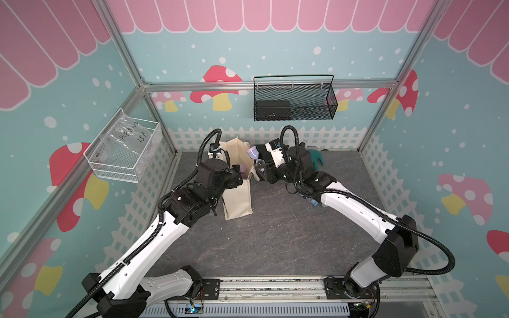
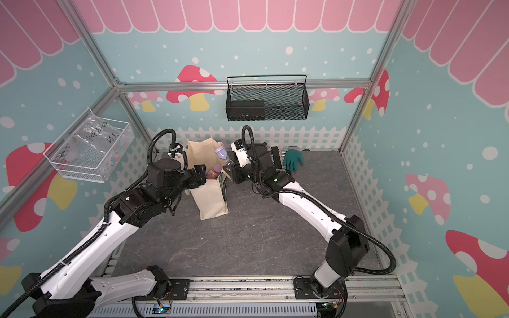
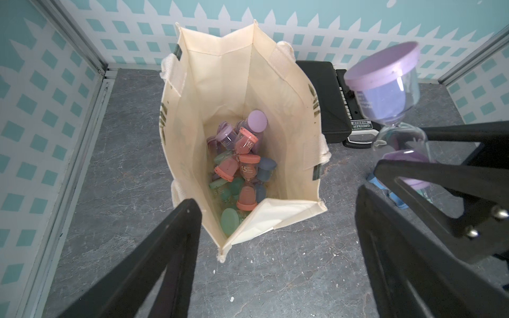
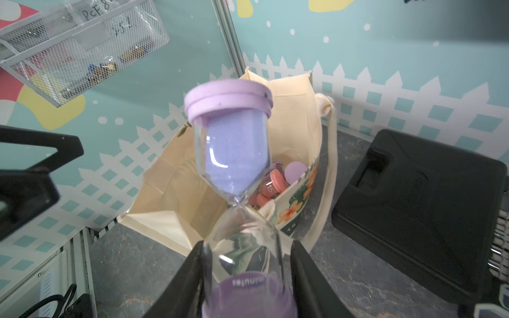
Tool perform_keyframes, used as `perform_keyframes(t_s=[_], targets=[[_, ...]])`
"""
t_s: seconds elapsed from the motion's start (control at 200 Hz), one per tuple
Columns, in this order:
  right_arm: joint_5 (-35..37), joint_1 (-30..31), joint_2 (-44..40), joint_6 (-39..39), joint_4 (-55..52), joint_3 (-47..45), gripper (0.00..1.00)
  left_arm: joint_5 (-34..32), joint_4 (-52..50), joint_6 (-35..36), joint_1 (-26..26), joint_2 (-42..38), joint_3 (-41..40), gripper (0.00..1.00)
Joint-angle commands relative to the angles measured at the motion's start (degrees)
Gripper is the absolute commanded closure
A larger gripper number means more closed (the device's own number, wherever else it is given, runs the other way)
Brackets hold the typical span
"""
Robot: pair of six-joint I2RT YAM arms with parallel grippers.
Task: Put the hourglass into the canvas bag
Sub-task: Place the hourglass in the canvas bag.
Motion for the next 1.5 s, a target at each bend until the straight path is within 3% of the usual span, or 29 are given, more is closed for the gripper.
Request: perform_keyframes(t_s=[0.0,0.53,0.8,1.496], targets=[[-0.5,1.3,2.9,-2.6,2.5,4.6,0.76,1.3,-1.6,-1.2,1.4,-0.6,-1.7,0.14],[-0.2,3.7,21.9,-8.4,-0.4,23.6,0.75,2.6,-0.9,-4.8,7.0,-3.2,-7.5,0.14],[1.7,3.9,31.8,-13.0,-8.4,35.2,0.75,3.5,-0.4,-5.5,8.6,-4.1,-9.4,0.14],[12.8,6.4,42.0,-22.2,-18.5,35.7,0.68,4.0,0.8,-7.0,10.4,-4.3,-10.5,0.14]])
